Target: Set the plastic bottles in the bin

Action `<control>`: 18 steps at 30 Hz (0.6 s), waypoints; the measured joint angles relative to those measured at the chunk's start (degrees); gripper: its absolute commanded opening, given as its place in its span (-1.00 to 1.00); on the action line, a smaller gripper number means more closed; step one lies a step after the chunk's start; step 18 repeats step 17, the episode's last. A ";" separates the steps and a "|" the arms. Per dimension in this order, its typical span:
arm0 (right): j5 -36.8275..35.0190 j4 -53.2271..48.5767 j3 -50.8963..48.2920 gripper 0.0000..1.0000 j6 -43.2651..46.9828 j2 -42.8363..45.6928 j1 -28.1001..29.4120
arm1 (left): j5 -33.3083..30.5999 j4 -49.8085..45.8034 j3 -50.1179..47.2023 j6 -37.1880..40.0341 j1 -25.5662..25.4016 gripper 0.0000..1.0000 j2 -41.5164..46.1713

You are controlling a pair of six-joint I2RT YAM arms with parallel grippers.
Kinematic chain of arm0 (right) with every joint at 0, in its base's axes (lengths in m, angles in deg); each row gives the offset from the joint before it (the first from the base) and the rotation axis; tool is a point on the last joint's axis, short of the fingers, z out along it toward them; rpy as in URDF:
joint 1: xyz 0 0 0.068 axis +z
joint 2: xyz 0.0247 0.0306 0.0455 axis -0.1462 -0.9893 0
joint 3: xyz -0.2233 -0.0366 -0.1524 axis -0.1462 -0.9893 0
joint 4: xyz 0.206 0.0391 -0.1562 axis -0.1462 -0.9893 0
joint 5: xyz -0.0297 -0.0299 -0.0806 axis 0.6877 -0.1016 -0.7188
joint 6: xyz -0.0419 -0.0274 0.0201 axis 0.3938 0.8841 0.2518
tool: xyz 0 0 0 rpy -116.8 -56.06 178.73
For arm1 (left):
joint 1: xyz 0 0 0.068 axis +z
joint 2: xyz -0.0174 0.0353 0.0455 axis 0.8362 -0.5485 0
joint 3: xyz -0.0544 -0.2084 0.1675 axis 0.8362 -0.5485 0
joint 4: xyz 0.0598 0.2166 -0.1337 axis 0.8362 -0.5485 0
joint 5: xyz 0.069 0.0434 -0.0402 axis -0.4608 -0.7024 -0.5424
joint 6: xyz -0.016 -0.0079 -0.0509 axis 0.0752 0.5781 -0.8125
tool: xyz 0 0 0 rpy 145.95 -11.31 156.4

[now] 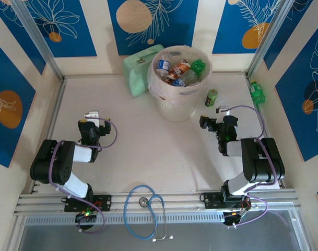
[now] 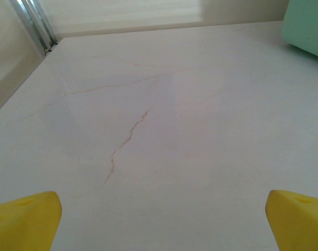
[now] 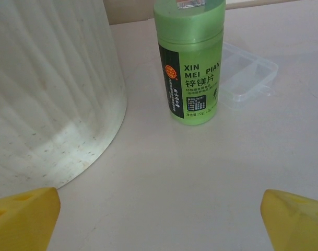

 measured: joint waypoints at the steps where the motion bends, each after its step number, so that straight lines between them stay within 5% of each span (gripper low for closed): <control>1: 0.00 -0.02 0.00 0.98 0.11 0.00 0.04 | 0.35 0.02 0.00 0.17 0.00 1.00 0.00; 18: 1.09 -0.83 0.26 0.98 0.17 0.00 -0.17 | 3.80 -0.02 0.20 1.68 -0.02 1.00 0.00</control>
